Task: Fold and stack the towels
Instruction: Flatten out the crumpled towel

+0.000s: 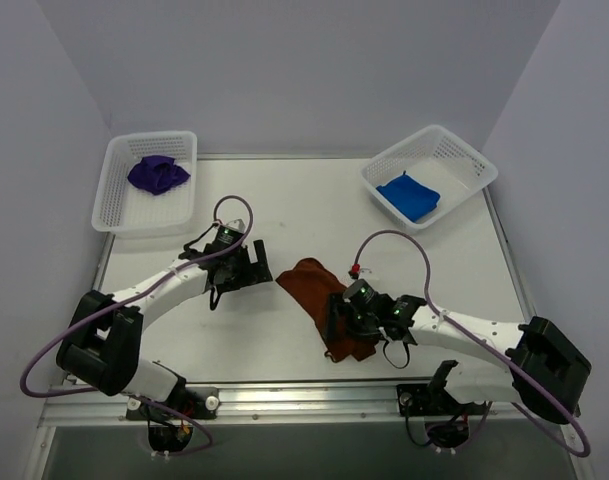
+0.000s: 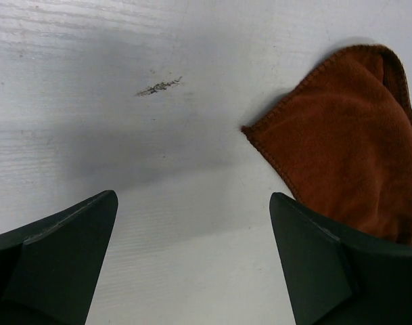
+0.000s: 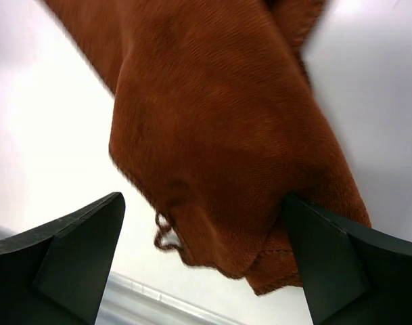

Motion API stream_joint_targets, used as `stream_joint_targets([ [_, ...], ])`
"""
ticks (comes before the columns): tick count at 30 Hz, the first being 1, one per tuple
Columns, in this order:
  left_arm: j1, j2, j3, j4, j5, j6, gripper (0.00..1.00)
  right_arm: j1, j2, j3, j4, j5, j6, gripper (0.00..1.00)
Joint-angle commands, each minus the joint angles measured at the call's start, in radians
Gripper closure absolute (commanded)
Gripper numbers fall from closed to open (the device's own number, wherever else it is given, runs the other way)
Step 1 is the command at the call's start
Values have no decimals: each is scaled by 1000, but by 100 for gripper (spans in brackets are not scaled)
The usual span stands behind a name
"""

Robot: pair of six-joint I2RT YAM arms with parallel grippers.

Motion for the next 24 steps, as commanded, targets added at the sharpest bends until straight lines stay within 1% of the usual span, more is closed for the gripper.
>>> stream_joint_targets([
  [1, 1, -63, 17, -46, -57, 21, 6, -153, 80, 4, 130, -4, -204, 0],
  [2, 4, -65, 17, -54, -63, 23, 6, -176, 103, 24, 159, -7, -258, 0],
  [3, 7, -68, 17, -68, -65, 24, 6, -195, 128, 50, 175, -4, -357, 0],
  [4, 8, -70, 17, -71, -70, 23, 6, -230, 180, 100, 195, -10, -401, 0],
  [5, 10, -71, 14, -74, -68, 21, 6, -253, 208, 125, 259, -54, -448, 0],
  [6, 15, -77, 11, -79, -68, 20, 6, -270, 263, 148, 297, -117, -555, 0],
  [7, 15, -82, 2, -79, -67, 14, 6, -279, 292, 214, 323, -170, -591, 0],
  [8, 18, -87, -3, -79, -65, 14, 6, -287, 327, 264, 313, -171, -626, 0],
  [9, 22, -99, -8, -82, -67, 12, 6, -288, 405, 318, 289, -168, -672, 0],
  [10, 27, -106, -11, -86, -68, 12, 6, -291, 442, 370, 266, -122, -738, 0],
  [11, 30, -114, -14, -91, -73, 15, 6, -296, 479, 466, 221, -101, -769, 0],
  [12, 39, -126, -15, -93, -76, 17, 6, -302, 534, 510, 203, -84, -792, 0],
  [13, 45, -131, -15, -93, -79, 26, 6, -307, 551, 551, 178, -56, -811, 0],
  [14, 51, -133, -14, -94, -83, 30, 6, -311, 561, 615, 142, -44, -812, 0],
  [17, 100, -119, -5, -82, -84, 40, 6, -308, 523, 644, 141, 14, -773, 0],
  [20, 165, -76, -3, -12, -27, 64, 6, -304, 438, 604, 152, 115, -688, 0],
  [21, 174, -41, 8, 5, 26, 78, 6, -302, 392, 575, 144, 143, -665, 0],
  [23, 180, 4, 35, 21, 50, 112, 6, -284, 345, 541, 120, 200, -612, 0],
  [24, 168, 68, 85, 44, 97, 136, 6, -259, 281, 485, 106, 264, -549, 0],
])
